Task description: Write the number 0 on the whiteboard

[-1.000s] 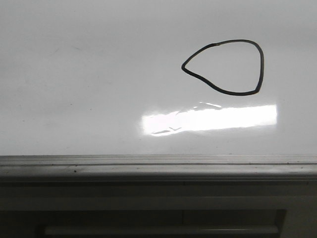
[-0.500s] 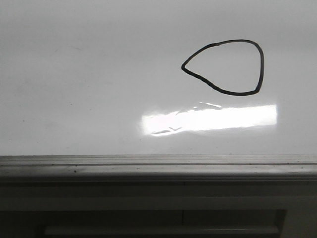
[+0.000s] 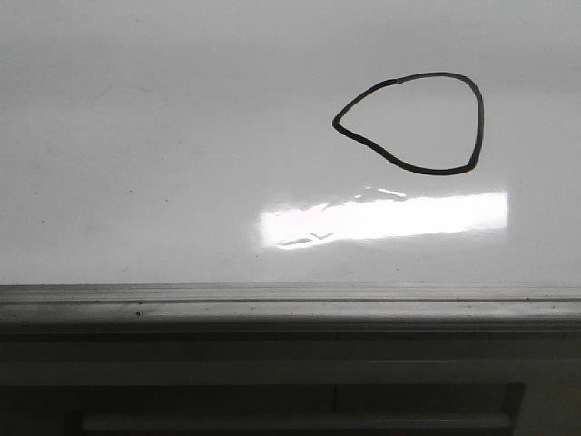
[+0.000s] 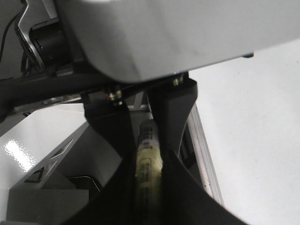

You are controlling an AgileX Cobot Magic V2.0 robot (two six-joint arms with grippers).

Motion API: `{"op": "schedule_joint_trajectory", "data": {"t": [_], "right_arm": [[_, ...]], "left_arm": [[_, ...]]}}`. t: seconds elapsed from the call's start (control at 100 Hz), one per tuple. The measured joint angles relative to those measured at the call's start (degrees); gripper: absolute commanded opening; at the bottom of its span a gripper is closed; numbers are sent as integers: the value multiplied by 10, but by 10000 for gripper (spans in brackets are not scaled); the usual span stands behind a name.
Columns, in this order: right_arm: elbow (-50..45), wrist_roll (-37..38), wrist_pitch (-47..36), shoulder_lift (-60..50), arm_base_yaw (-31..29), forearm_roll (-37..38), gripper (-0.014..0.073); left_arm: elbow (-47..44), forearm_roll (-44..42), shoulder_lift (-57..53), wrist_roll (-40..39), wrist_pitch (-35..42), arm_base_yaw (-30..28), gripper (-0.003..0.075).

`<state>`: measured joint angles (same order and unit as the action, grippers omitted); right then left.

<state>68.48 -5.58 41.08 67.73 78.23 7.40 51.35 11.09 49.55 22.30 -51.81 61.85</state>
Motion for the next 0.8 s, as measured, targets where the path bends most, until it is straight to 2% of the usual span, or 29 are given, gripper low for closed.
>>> {"op": "schedule_joint_trajectory", "data": {"t": [0.05,0.14,0.23,0.3,0.34,0.36,0.37,0.41,0.49,0.56,0.69,0.74,0.8], "right_arm": [[0,0,0,0,0,0,-50],[0,-1,0,0,0,-3,-50],[0,-2,0,1,0,-4,-42],[0,-4,0,1,0,-4,14],[0,-4,-1,1,0,-4,90],[0,-4,-1,1,0,-4,159],[0,-4,-1,1,0,-4,159],[0,-4,-1,2,0,-4,297],[0,-4,4,2,-1,8,493],[4,-4,5,1,-1,18,580],[16,-3,1,-26,-7,45,530],[18,1,-7,-45,-15,50,472],[20,5,-8,-71,-25,50,351]], "left_arm": [[0,0,0,1,-1,0,70],[0,0,0,10,-4,0,-16],[0,-1,0,19,-6,0,-20],[0,-2,0,21,-7,0,-20],[0,-2,0,22,-7,0,-20],[0,-2,0,22,-7,0,-20],[0,-2,0,22,-7,0,-20],[0,-1,0,22,-7,0,-20],[0,6,0,2,-2,0,-20],[-2,2,0,-28,20,0,-20],[-21,-39,0,-113,89,0,-20],[-33,-71,0,-178,116,0,-20],[-51,-126,0,-266,146,-3,-20]]}}
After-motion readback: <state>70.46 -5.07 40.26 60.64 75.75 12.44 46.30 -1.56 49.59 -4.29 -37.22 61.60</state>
